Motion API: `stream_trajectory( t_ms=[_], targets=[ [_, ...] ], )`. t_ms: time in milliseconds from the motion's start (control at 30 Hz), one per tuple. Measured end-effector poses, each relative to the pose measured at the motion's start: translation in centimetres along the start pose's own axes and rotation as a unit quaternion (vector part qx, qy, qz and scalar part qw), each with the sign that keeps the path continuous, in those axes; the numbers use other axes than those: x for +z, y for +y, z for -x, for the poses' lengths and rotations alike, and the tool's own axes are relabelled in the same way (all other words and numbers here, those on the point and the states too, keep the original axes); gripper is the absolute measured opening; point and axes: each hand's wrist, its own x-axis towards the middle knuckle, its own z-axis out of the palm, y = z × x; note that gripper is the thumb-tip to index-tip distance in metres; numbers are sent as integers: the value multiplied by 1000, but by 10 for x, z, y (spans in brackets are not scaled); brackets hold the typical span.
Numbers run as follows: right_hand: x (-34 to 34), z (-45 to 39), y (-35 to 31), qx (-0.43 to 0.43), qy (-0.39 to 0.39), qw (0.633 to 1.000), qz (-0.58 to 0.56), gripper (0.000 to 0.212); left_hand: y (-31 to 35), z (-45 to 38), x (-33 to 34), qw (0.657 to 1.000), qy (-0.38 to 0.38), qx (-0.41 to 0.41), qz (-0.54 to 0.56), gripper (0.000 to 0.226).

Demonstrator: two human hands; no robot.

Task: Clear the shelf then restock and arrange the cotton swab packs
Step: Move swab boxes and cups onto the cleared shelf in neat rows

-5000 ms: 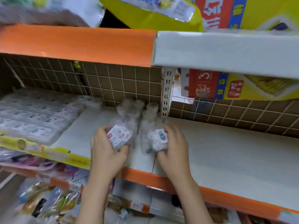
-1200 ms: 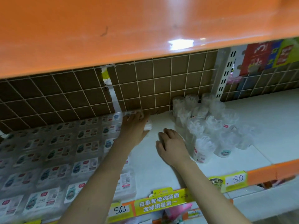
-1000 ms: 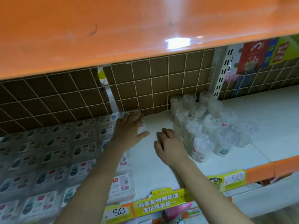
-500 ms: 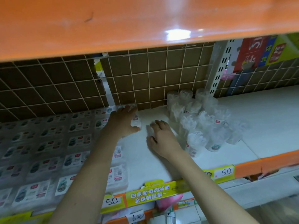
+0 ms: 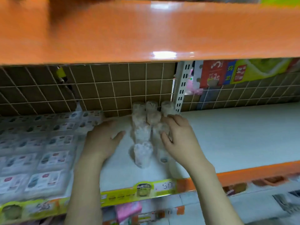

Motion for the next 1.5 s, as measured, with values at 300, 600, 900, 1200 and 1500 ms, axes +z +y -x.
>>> stream_trajectory(
  t_ms=[300, 600, 900, 1200, 1500],
  targets=[
    [-62, 53, 150, 67, -38, 997, 7, 45, 140, 27, 60, 999, 33, 14, 36, 44],
    [-45, 56, 172, 54, -114, 991, -42, 50, 147, 39, 66, 998, 61, -29, -5, 41],
    [-30, 43, 176, 31, -150, 986, -66, 48, 148, 26, 67, 996, 72, -39, -21, 67],
    [-56, 35, 247, 30, -175, 980, -90, 51, 209, 5, 87, 991, 128, -28, -31, 37],
    [-125, 47, 391, 20, -211, 976, -47, 51, 377, 9, 193, 999, 41, -19, 1, 54]
  ],
)
